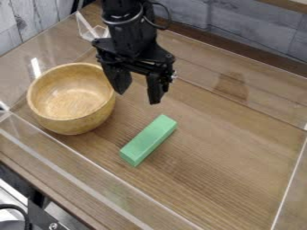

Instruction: Put green object into wooden bowl

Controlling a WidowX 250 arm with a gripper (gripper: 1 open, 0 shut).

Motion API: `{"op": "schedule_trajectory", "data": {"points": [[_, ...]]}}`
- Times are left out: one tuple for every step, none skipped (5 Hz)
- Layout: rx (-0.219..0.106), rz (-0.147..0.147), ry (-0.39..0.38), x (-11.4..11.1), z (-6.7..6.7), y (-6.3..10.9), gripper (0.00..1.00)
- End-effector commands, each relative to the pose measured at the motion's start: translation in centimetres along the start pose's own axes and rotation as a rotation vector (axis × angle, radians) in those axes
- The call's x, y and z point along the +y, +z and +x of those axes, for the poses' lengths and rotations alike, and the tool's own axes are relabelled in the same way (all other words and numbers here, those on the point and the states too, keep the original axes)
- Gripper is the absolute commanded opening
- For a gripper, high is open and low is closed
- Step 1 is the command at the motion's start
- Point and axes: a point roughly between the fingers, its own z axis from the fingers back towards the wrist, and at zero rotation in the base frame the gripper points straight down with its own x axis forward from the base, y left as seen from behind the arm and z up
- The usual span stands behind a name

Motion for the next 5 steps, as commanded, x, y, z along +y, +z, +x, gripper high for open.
{"op": "schedule_trajectory", "data": {"points": [[-0.046, 0.007, -0.012, 0.9, 0.9, 0.9, 1.00], [-0.044, 0.008, -0.020, 1.7, 1.3, 0.8, 1.00], [-0.047, 0.018, 0.010, 1.3, 1.5, 0.7, 1.00], [-0.050, 0.025, 0.036, 0.7, 1.7, 0.5, 1.00], [-0.027, 0.028, 0.001, 0.4, 1.6, -0.1, 1.00]]}}
